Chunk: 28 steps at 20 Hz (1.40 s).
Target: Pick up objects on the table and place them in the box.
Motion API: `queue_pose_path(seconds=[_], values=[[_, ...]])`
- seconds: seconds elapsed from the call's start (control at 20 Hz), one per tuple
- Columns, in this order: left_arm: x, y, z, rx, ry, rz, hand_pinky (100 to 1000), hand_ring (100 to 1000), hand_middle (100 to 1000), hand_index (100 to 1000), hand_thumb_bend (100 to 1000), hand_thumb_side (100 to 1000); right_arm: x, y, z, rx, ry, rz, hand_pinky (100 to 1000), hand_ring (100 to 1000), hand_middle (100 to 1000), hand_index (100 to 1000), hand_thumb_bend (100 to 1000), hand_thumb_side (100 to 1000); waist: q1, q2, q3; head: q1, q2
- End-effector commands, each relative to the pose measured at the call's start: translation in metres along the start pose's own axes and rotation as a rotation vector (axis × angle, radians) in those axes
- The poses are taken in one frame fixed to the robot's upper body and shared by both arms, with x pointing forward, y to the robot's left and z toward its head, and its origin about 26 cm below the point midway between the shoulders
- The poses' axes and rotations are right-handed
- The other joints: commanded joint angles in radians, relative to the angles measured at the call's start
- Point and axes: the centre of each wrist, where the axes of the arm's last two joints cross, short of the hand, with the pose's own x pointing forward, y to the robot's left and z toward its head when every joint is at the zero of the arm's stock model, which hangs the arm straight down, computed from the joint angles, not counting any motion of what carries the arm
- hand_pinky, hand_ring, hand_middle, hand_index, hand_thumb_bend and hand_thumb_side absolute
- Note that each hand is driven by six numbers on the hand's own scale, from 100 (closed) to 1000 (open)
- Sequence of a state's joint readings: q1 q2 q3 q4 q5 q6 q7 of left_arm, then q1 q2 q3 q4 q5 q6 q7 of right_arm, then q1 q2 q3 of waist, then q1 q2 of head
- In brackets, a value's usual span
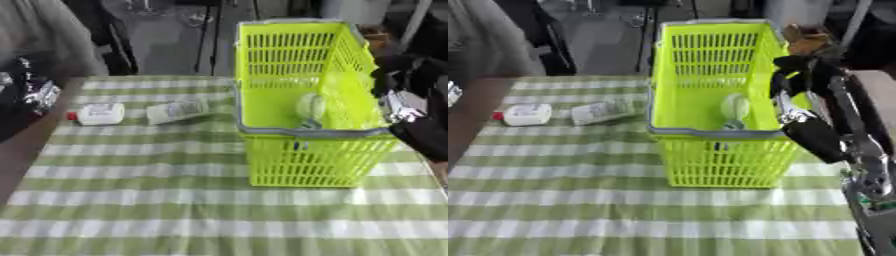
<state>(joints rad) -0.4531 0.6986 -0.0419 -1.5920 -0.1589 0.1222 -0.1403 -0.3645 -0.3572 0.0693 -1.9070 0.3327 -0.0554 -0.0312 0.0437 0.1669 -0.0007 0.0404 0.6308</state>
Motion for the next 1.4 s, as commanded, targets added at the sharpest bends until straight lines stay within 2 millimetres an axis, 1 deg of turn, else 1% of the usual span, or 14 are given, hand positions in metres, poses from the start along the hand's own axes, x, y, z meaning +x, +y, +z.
queue_pose_path(seconds=[0.05,0.1,0.15,0.25,0.3,0.4,0.5,0.65,0.8,0.85,0.95,1.1,1.25,1.4], values=[[-0.005,0.027,-0.007,-0.066,0.094,-0.17,844,849,716,889,879,527,0.006,-0.007,-0.005,0.004,-0.032,0.024,565,556,618,782,205,562,0.001,-0.008,-0.01,0.009,-0.002],[-0.006,0.033,-0.01,-0.085,0.122,-0.21,844,849,716,889,879,527,0.006,-0.006,-0.005,0.007,-0.035,0.023,565,556,618,782,205,562,0.001,-0.006,-0.017,0.013,-0.004],[-0.009,0.04,-0.012,-0.098,0.147,-0.25,850,859,751,911,993,497,0.007,-0.006,-0.006,0.009,-0.038,0.021,565,556,618,782,206,562,0.001,-0.003,-0.024,0.017,-0.007],[-0.014,0.059,-0.015,-0.113,0.207,-0.326,858,869,780,936,1000,486,0.009,-0.005,-0.008,0.014,-0.046,0.016,564,556,617,782,208,561,0.001,0.004,-0.041,0.026,-0.014],[-0.017,0.067,-0.016,-0.115,0.234,-0.351,858,869,780,936,1000,486,0.009,-0.005,-0.008,0.017,-0.05,0.014,564,556,617,782,208,561,0.001,0.007,-0.048,0.03,-0.017],[-0.022,0.078,-0.019,-0.121,0.271,-0.375,858,870,793,938,1000,478,0.01,-0.005,-0.009,0.02,-0.054,0.012,564,555,617,781,208,561,0.003,0.011,-0.056,0.032,-0.021],[-0.028,0.086,-0.023,-0.096,0.305,-0.384,858,873,811,933,1000,448,0.011,-0.005,-0.009,0.022,-0.057,0.012,563,555,616,781,209,561,0.004,0.018,-0.062,0.032,-0.027],[-0.04,0.09,-0.028,-0.033,0.364,-0.397,846,863,812,926,1000,410,0.011,-0.006,-0.01,0.024,-0.059,0.014,562,554,616,781,209,560,0.006,0.026,-0.071,0.032,-0.034],[-0.054,0.089,-0.032,0.015,0.4,-0.421,844,862,813,926,1000,402,0.012,-0.006,-0.01,0.022,-0.061,0.014,562,554,615,781,209,560,0.006,0.032,-0.075,0.031,-0.038],[-0.059,0.088,-0.033,0.025,0.407,-0.432,833,853,818,923,1000,347,0.012,-0.006,-0.01,0.022,-0.061,0.014,562,553,615,781,209,560,0.006,0.034,-0.076,0.03,-0.039],[-0.067,0.092,-0.034,0.072,0.433,-0.44,829,850,815,915,1000,331,0.012,-0.007,-0.01,0.021,-0.063,0.015,561,552,614,781,209,559,0.006,0.044,-0.084,0.027,-0.046],[-0.081,0.092,-0.034,0.108,0.459,-0.469,830,850,816,917,1000,339,0.013,-0.007,-0.011,0.019,-0.068,0.015,561,552,614,780,209,559,0.009,0.057,-0.097,0.028,-0.056],[-0.09,0.085,-0.035,0.129,0.471,-0.515,829,847,807,915,1000,359,0.015,-0.008,-0.012,0.019,-0.074,0.014,560,551,613,780,208,558,0.013,0.072,-0.11,0.028,-0.067],[-0.096,0.077,-0.036,0.152,0.472,-0.565,830,847,791,906,1000,366,0.015,-0.008,-0.012,0.019,-0.075,0.014,560,551,613,780,207,557,0.015,0.079,-0.116,0.029,-0.073]])
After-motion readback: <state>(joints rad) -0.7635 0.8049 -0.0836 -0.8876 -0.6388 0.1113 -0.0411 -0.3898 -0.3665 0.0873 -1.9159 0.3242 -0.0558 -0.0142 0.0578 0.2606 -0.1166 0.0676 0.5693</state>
